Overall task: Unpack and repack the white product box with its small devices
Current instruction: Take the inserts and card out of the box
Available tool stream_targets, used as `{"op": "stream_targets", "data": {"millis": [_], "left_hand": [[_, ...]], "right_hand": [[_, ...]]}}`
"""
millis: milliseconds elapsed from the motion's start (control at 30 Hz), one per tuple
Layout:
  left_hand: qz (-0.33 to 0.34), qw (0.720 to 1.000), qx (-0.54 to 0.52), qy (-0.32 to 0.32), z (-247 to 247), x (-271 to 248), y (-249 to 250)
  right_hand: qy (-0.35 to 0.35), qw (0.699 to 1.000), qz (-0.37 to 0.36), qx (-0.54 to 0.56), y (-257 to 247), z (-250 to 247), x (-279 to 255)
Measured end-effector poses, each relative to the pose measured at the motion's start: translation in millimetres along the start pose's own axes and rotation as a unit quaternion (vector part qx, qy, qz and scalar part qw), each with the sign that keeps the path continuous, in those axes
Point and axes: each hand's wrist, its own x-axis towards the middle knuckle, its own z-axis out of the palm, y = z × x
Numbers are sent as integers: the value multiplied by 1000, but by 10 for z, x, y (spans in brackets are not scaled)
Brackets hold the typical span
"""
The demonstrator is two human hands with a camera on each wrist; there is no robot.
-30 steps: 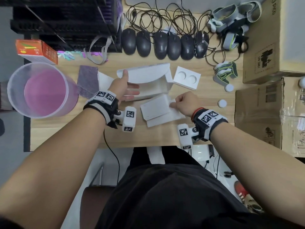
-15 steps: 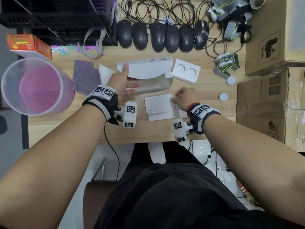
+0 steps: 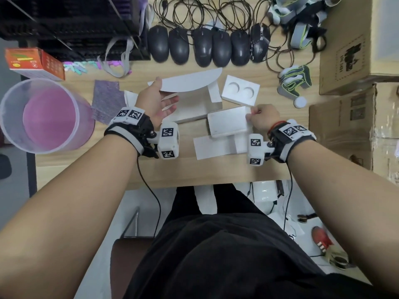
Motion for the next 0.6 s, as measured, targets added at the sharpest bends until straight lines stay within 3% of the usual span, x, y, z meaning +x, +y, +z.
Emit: {"op": "stream_targets", "data": {"millis": [200, 367, 467, 600], "left_hand": [[1, 1000, 12, -8, 62, -31, 20], [42, 993, 99, -53, 61, -75, 38], [108, 962, 239, -74, 11, -57, -7], [174, 891, 415, -67, -42, -38, -65]], "right_hand": [[67, 991, 110, 25, 450, -406, 184], [79, 982, 171, 31, 558, -288, 287], [126, 988, 88, 5, 315, -182, 108], [-28, 998, -28, -56, 12, 136, -159]]}}
